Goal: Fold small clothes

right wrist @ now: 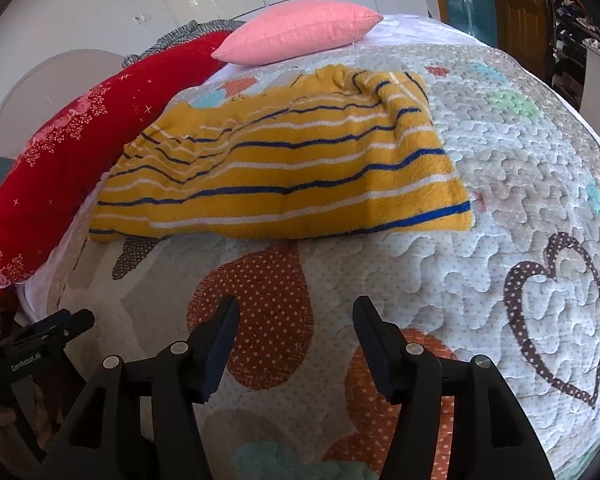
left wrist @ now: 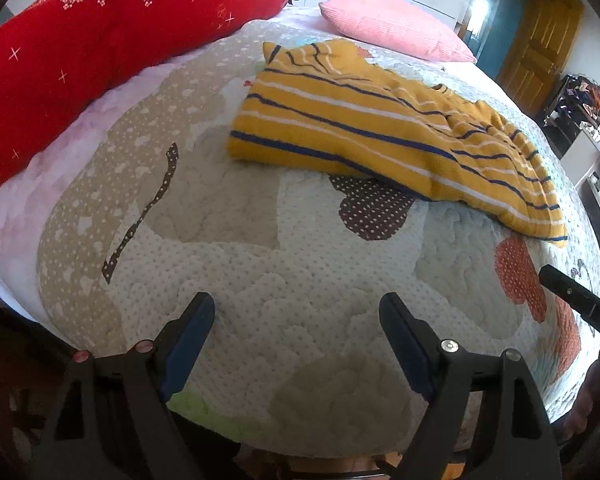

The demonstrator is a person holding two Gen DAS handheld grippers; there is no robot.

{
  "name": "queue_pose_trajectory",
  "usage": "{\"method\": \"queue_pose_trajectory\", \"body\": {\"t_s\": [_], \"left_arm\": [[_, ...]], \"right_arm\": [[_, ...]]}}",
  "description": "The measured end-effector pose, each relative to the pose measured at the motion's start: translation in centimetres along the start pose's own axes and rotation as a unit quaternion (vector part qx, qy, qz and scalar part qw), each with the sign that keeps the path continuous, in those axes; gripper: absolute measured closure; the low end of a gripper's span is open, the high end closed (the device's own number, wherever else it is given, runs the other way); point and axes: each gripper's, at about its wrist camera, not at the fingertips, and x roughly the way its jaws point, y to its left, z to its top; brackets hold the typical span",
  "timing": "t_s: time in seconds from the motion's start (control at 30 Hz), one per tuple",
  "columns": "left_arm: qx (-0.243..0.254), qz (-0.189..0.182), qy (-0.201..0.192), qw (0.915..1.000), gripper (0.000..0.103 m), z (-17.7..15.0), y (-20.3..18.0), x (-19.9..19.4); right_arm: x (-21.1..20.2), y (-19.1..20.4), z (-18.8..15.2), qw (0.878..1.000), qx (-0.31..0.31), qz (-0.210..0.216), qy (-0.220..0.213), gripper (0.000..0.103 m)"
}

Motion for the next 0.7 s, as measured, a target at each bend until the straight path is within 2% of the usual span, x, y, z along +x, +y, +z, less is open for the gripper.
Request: {"method": "queue_pose_trajectory", "body": {"t_s": [0.23, 0.57, 0.63, 0.7], "left_arm": [[-0.010, -0.009, -0.001, 0.9999, 0.019, 0.1, 0.6, 0.0], [-0.021, -0.021, 0.001, 0.9996, 0.019, 0.4, 1.0, -0.1], [-0.036, -0.044, -0.005, 0.9984, 0.019, 0.9, 1.5, -0.4], [-0.069, -0.093, -0.014, 0.9931, 0.019, 2.2, 2.8, -0.4]], "right_arm": [[0.9, 1.3, 0.1, 1.000, -0.013, -0.009, 0.008, 0.035], [1.2, 1.4, -0.3, 1.000, -0.015, -0.012, 0.010, 0.033], [1.3, 1.4, -0.3, 1.000, -0.016, -0.012, 0.010, 0.033], [1.3, 1.4, -0.5, 1.000, -0.017, -0.011, 0.007, 0.032]]}}
